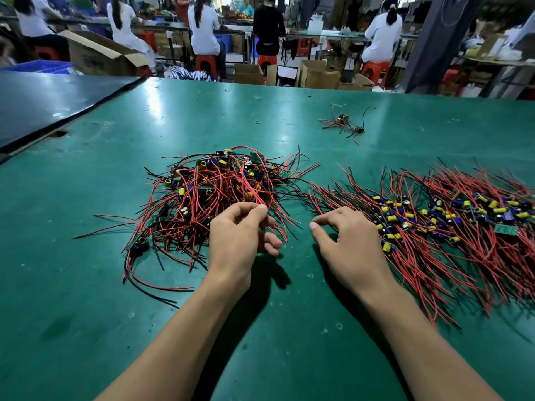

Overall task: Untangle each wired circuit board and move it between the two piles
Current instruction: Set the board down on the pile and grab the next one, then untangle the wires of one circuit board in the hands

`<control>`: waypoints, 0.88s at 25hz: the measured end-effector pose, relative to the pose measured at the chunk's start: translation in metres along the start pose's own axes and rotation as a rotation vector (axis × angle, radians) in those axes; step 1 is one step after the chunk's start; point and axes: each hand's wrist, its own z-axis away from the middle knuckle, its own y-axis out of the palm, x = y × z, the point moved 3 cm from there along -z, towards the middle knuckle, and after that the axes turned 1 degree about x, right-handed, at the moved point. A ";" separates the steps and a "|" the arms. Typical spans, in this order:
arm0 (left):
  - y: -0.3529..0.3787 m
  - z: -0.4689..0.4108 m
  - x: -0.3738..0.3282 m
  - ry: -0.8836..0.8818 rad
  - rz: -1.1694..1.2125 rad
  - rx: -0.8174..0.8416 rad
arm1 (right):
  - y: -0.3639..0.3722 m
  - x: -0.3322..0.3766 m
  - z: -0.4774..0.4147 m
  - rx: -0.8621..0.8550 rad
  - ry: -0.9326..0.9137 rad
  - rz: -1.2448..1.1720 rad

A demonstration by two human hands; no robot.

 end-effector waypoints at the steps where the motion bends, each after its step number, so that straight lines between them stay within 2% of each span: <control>1: 0.004 0.004 -0.002 -0.036 0.041 0.056 | 0.001 0.001 -0.001 0.000 0.003 -0.031; 5: 0.021 0.025 -0.002 -0.206 0.073 0.369 | 0.000 0.000 -0.003 0.022 -0.024 -0.130; 9: 0.033 0.044 0.003 -0.379 0.050 0.764 | 0.003 0.008 0.001 0.186 -0.080 -0.368; 12: 0.034 0.051 0.007 -0.450 -0.047 0.922 | 0.006 0.013 0.001 0.107 -0.161 -0.514; 15: 0.031 0.044 0.009 -0.430 -0.033 0.852 | 0.008 0.009 -0.002 0.054 0.083 -0.708; 18: 0.026 0.030 0.013 -0.411 -0.040 0.649 | 0.002 0.008 -0.006 0.047 0.371 -1.153; 20: 0.025 0.027 0.017 -0.456 -0.053 0.585 | -0.006 0.009 -0.011 0.050 0.437 -1.402; 22: 0.028 0.029 0.019 -0.521 -0.054 0.602 | -0.011 0.012 -0.012 0.083 0.451 -1.559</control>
